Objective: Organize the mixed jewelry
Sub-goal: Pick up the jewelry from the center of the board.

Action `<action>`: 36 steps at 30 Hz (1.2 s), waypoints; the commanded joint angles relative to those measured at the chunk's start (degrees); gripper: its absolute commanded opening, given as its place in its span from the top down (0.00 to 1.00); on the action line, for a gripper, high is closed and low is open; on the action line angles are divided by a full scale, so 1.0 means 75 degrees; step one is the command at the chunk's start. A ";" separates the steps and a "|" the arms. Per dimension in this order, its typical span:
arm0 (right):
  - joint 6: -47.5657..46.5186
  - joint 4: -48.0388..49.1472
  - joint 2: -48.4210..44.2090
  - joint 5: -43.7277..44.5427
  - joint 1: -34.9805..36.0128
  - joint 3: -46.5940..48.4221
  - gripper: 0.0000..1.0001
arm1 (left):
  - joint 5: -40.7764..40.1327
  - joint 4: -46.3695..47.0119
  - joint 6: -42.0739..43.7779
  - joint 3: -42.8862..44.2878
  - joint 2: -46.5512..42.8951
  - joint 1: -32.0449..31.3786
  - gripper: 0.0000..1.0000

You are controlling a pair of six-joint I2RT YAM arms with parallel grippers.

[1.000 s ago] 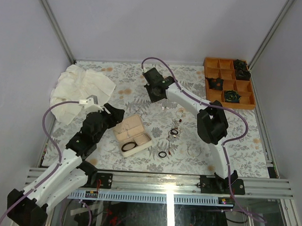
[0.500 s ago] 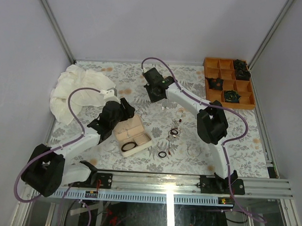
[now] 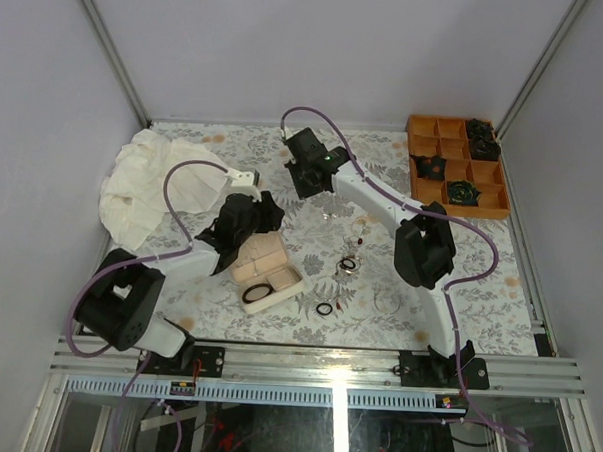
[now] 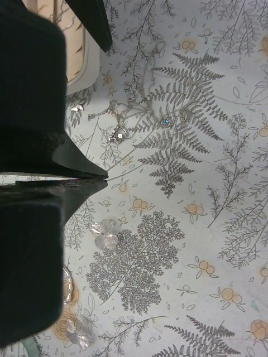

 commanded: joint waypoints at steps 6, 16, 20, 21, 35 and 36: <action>-0.0091 -0.0130 -0.0294 -0.0195 -0.0052 0.0543 1.00 | 0.0658 0.1907 0.0817 0.0192 0.0884 -0.0051 0.55; -0.0078 -0.0100 -0.0276 -0.0309 -0.0055 0.0561 1.00 | 0.0454 0.1852 0.1027 0.0738 0.1674 -0.0185 0.49; -0.0072 -0.0085 -0.0259 -0.0353 -0.0063 0.0576 1.00 | 0.0324 0.1819 0.1119 0.0948 0.1952 -0.0245 0.47; -0.0067 -0.0083 -0.0254 -0.0361 -0.0071 0.0583 1.00 | 0.0284 0.1820 0.1134 0.0969 0.2012 -0.0266 0.47; -0.0066 -0.0060 -0.0247 -0.0434 -0.0118 0.0622 1.00 | -0.0372 0.1960 0.1156 0.1223 0.2530 -0.0324 0.52; -0.0066 -0.0058 -0.0250 -0.0452 -0.0111 0.0622 1.00 | -0.0433 0.1958 0.1136 0.1240 0.2549 -0.0328 0.52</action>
